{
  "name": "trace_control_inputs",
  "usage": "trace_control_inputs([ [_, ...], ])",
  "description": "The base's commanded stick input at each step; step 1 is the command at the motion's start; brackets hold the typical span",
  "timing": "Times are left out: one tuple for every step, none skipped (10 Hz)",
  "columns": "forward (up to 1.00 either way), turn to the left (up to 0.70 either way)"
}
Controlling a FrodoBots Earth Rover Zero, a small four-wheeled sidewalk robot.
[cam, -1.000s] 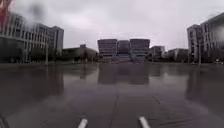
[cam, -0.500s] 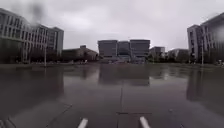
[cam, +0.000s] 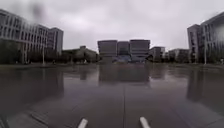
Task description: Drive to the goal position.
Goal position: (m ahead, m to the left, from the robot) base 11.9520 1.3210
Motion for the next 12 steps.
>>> trace_control_inputs([
  [1.0, 0.03],
  [1.0, 0.03],
  [1.0, 0.03],
  [1.0, 0.03],
  [1.0, 0.03],
  [1.0, 0.03],
  [1.0, 0.03],
  [1.0, 0.03],
  [1.0, 0.03],
  [1.0, 0.03],
  [1.0, 0.03],
  [1.0, 0.03],
])
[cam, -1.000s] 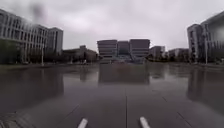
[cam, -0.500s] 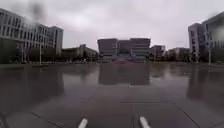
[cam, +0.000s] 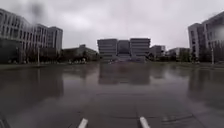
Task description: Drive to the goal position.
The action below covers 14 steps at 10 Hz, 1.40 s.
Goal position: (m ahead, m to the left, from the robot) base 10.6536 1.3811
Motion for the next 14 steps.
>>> trace_control_inputs([
  [1.0, 0.03],
  [1.0, 0.03],
  [1.0, 0.03],
  [1.0, 0.03],
  [1.0, 0.03],
  [1.0, 0.03],
  [1.0, 0.03],
  [1.0, 0.03],
  [1.0, 0.03],
  [1.0, 0.03],
  [1.0, 0.03],
  [1.0, 0.03],
  [1.0, 0.03],
  [1.0, 0.03],
])
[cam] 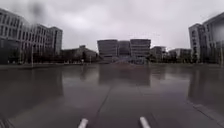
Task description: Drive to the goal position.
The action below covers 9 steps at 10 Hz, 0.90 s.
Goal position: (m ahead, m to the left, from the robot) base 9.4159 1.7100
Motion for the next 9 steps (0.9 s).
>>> trace_control_inputs([
  [1.0, 0.03],
  [1.0, 0.03],
  [1.0, 0.03],
  [1.0, 0.03],
  [1.0, 0.03],
  [1.0, 0.03],
  [1.0, 0.03],
  [1.0, 0.03],
  [1.0, 0.03],
])
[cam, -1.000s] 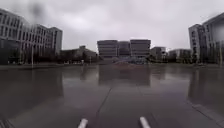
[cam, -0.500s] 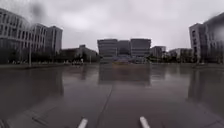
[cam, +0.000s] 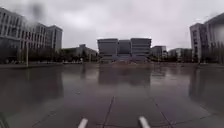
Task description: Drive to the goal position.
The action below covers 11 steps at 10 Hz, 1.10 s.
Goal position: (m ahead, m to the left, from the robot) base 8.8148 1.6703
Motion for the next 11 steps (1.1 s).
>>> trace_control_inputs([
  [1.0, 0.03],
  [1.0, 0.03],
  [1.0, 0.03],
  [1.0, 0.03],
  [1.0, 0.03],
  [1.0, 0.03],
  [1.0, 0.03],
  [1.0, 0.03],
  [1.0, 0.03],
  [1.0, 0.03],
  [1.0, 0.03],
])
